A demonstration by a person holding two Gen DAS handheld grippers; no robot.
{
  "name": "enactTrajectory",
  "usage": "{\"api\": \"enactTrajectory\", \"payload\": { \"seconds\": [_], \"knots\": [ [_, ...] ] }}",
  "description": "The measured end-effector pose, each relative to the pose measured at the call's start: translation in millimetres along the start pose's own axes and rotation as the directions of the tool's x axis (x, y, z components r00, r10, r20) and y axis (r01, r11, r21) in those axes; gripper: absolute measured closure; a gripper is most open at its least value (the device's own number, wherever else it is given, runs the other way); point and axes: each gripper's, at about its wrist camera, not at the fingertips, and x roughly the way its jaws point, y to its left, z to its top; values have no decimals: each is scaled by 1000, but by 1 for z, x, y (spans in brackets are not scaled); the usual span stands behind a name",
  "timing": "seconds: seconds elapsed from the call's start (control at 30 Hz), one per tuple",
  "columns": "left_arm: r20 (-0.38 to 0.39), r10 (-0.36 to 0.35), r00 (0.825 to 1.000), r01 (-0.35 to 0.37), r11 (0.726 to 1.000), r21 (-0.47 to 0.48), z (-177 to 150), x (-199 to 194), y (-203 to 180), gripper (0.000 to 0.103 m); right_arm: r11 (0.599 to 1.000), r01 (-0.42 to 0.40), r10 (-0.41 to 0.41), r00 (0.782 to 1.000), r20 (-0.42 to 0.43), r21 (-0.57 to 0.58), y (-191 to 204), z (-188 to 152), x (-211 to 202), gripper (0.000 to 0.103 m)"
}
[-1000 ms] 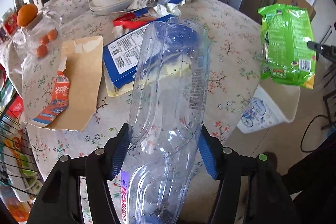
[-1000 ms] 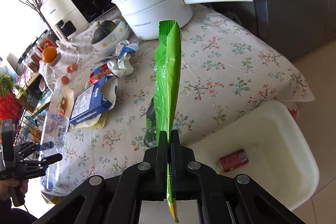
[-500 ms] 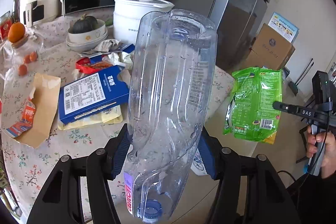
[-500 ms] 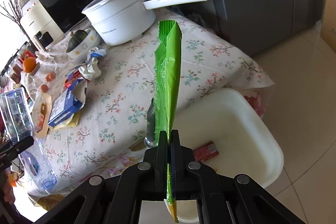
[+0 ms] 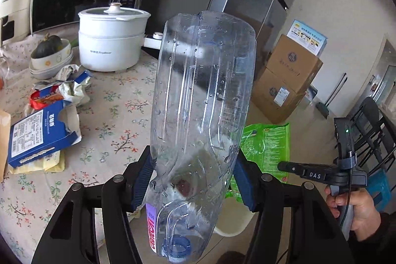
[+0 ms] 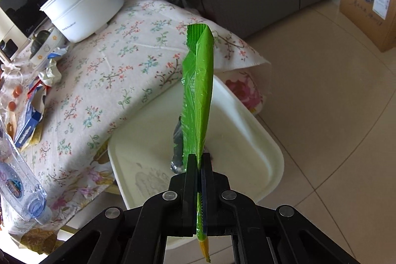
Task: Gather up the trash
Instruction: 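Carry the bottle and green bag over the white bin and release both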
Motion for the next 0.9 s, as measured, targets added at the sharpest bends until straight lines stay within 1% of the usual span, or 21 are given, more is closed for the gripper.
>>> {"api": "enactTrajectory", "payload": {
  "seconds": [0.2,0.23,0.33,0.4,0.43,0.47,0.5,0.6,0.77,0.9],
  "knots": [
    [26,-42,999,43,998,-37,-1,30,-19,39,1000,3,-2,999,-42,16,-9,1,18,101],
    [30,-45,999,46,998,-39,-2,35,-23,39,1000,-1,2,999,-50,20,-11,1,20,97],
    [37,-38,999,39,999,-24,-6,51,-33,39,999,-5,10,996,-90,51,-17,1,28,94],
    [37,-32,999,33,999,-14,-10,63,-39,39,997,-5,13,994,-107,77,-23,1,30,85],
    [34,-29,999,30,999,-14,-11,69,-41,39,997,-3,12,994,-109,82,-25,1,29,73],
    [30,-28,999,29,999,-17,-13,75,-42,39,996,4,5,995,-104,85,-27,2,27,64],
    [27,-31,999,31,999,-24,-14,81,-43,39,996,12,-4,995,-98,87,-29,3,25,62],
    [14,-34,999,34,999,-42,-17,97,-46,39,995,18,-10,996,-87,93,-34,5,20,61],
    [-6,-16,1000,15,1000,-23,-25,118,-53,39,994,29,-20,996,-84,107,-39,6,15,55],
    [-49,-4,999,2,1000,-27,-29,132,-49,38,994,52,-44,996,-79,98,-41,6,12,53]
  ]
}}
